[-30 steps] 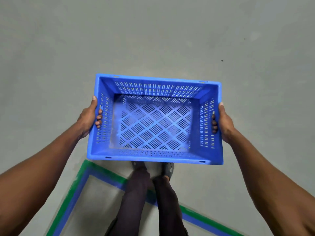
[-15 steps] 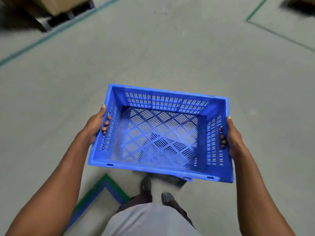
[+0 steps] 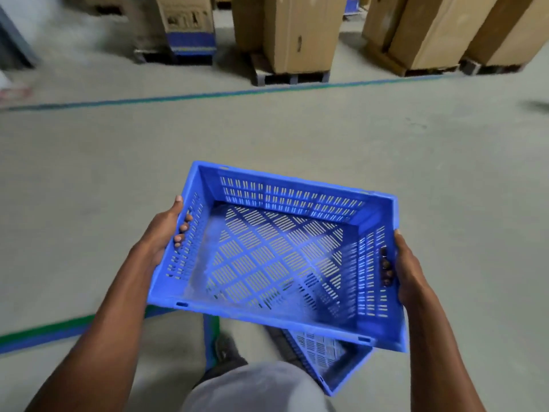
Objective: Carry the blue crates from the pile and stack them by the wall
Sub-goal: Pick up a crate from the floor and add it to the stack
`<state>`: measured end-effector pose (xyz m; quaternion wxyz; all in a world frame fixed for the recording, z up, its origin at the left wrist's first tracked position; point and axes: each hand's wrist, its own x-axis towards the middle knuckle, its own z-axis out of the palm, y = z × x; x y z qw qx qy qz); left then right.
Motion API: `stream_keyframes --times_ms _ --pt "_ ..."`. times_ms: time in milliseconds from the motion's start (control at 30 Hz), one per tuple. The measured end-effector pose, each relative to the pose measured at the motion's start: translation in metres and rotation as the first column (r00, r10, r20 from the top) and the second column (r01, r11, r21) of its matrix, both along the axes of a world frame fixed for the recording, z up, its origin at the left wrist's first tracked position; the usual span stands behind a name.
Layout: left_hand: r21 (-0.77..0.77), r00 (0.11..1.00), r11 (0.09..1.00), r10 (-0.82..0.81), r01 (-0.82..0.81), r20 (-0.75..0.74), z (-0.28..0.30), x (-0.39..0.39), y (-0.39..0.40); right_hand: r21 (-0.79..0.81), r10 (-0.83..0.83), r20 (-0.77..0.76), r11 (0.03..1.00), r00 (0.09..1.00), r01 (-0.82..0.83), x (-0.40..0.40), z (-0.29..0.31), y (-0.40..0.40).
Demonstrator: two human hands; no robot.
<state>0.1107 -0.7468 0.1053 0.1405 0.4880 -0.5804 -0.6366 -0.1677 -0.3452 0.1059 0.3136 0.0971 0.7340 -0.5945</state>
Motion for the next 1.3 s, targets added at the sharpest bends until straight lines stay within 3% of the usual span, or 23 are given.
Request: stream_keyframes --times_ms 167,300,533,700,933,1300 --pt "-0.018 0.969 0.969 0.246 -0.246 -0.013 0.005 0.125 0.001 -0.034 0.291 0.007 0.956 0.957 -0.291 0.033 0.006 -0.082" --pt "-0.008 0.896 0.896 0.444 -0.444 -0.017 0.004 0.233 0.007 -0.05 0.474 -0.014 0.879 0.88 -0.474 0.088 0.007 -0.158" --pt "0.035 0.674 0.673 0.739 -0.739 0.023 -0.014 0.441 0.03 -0.019 0.767 -0.007 0.642 0.642 -0.767 0.238 0.001 -0.298" --pt "0.021 0.467 0.466 0.883 -0.884 0.049 -0.014 0.606 0.046 -0.006 0.905 0.041 0.424 0.423 -0.906 0.4 -0.015 -0.405" --pt "0.034 0.188 0.187 0.981 -0.982 0.05 -0.015 0.799 0.074 0.001 0.985 0.055 0.164 0.164 -0.986 0.626 -0.018 -0.515" --pt "0.007 -0.188 -0.188 0.981 -0.982 0.054 -0.004 1.013 0.068 0.015 0.956 -0.001 -0.293 -0.293 -0.956 0.959 -0.012 -0.696"
